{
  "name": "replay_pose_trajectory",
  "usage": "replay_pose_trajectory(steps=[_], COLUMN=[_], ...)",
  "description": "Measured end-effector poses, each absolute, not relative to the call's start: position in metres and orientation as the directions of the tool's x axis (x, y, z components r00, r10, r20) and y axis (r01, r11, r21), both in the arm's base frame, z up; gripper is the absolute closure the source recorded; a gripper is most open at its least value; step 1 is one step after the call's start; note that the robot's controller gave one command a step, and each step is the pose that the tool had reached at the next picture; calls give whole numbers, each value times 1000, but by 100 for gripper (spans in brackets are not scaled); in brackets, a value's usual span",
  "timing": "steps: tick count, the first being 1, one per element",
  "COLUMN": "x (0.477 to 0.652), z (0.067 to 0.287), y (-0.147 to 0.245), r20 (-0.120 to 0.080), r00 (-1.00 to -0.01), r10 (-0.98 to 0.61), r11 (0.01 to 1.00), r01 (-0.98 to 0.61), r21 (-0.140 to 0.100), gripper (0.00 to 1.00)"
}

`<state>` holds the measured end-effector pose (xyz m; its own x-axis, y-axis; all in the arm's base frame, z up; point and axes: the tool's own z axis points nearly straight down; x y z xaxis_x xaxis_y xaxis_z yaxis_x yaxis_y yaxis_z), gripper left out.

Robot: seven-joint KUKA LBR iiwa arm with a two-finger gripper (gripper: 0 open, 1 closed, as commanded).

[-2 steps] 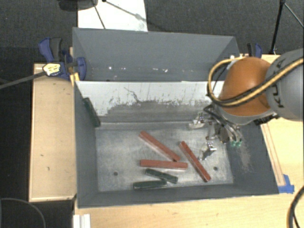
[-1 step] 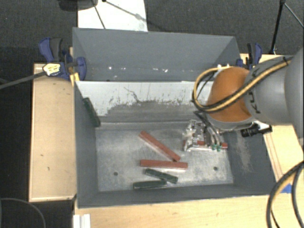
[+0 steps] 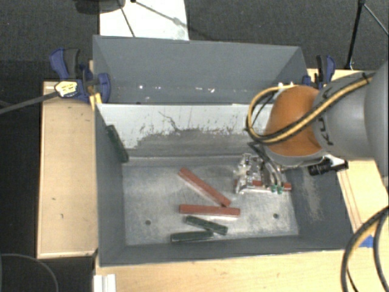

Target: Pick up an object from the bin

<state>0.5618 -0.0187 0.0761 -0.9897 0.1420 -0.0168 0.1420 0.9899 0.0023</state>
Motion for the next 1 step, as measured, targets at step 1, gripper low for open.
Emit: replay_pose_trajectory(steps=[1], x=[577], z=[265], y=[-34], r20=[-12], r00=[-999], r10=[47], r11=[999], r01=[47], r21=[0], gripper=[100])
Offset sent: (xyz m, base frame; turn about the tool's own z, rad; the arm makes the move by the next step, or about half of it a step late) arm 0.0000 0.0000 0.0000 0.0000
